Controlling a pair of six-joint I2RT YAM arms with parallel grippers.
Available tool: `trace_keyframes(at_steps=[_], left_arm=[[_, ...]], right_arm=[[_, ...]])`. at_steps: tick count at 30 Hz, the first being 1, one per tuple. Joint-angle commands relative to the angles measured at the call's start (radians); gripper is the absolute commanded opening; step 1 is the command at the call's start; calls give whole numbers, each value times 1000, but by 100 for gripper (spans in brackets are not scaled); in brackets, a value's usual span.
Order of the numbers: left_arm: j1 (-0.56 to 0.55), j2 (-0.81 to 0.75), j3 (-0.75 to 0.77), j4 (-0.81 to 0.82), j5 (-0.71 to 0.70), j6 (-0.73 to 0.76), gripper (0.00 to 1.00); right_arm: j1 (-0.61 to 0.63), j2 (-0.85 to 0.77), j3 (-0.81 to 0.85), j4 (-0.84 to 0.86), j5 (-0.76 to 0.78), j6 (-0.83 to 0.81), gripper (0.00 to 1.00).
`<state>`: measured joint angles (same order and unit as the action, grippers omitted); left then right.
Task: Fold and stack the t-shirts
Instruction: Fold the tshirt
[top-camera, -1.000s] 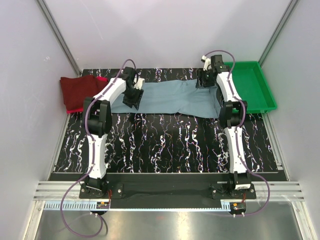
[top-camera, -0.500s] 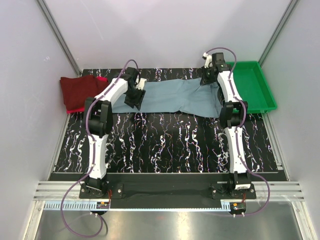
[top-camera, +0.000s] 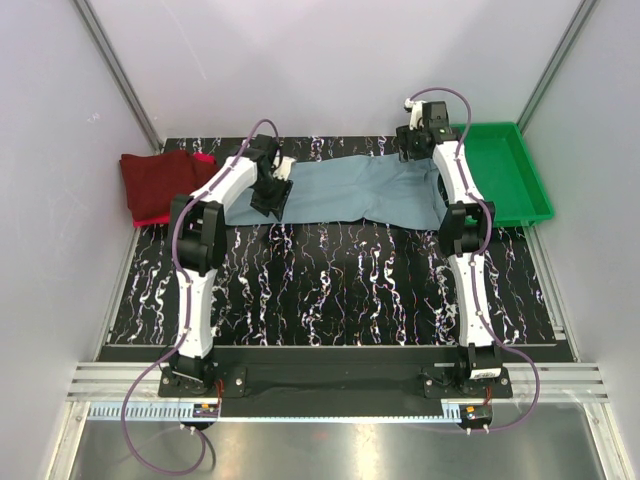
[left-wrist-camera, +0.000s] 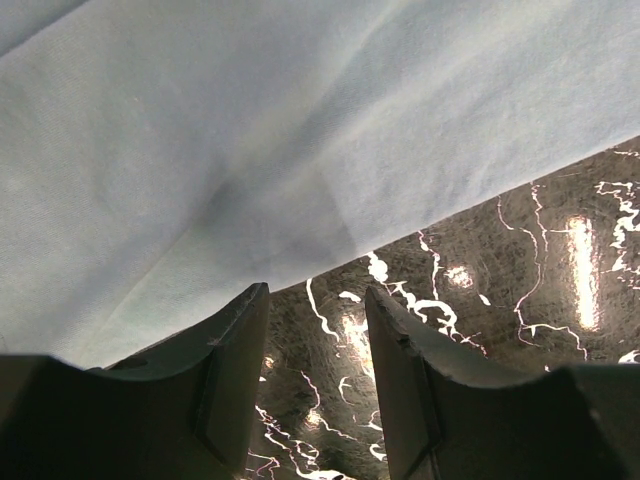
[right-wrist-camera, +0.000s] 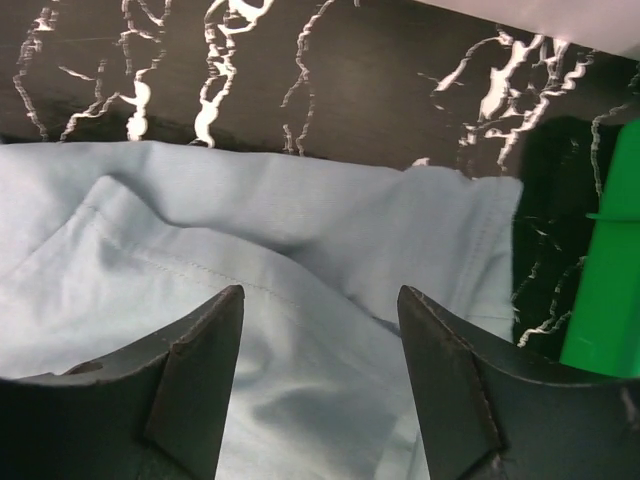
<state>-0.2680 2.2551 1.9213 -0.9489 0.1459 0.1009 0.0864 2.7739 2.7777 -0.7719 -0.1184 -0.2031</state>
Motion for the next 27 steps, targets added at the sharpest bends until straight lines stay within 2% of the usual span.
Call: trace_keyframes(at_steps=[1, 7, 10, 13, 14, 15, 18, 22, 27], left_arm=[[-5, -75, -8, 16, -5, 11, 48], [15, -39, 56, 12, 1, 20, 49], [29, -6, 102, 1, -15, 31, 49], [27, -9, 99, 1, 7, 17, 49], [26, -20, 94, -1, 15, 16, 49], [24, -26, 87, -1, 20, 13, 49], [18, -51, 51, 1, 17, 16, 49], [18, -66, 15, 1, 0, 23, 49], [16, -65, 19, 4, -14, 31, 49]], right_arm=[[16, -117, -7, 45, 92, -18, 71], [15, -262, -90, 42, 95, 40, 71], [3, -280, -110, 20, 63, 74, 68], [-45, -257, -96, -9, 4, 141, 58], [-57, -251, -92, -18, -13, 166, 48], [-80, -244, -92, -27, -44, 230, 43], [-151, -255, -169, -49, -176, 353, 36], [-218, -272, -297, -52, -375, 478, 38], [-249, -249, -334, -24, -550, 568, 40]])
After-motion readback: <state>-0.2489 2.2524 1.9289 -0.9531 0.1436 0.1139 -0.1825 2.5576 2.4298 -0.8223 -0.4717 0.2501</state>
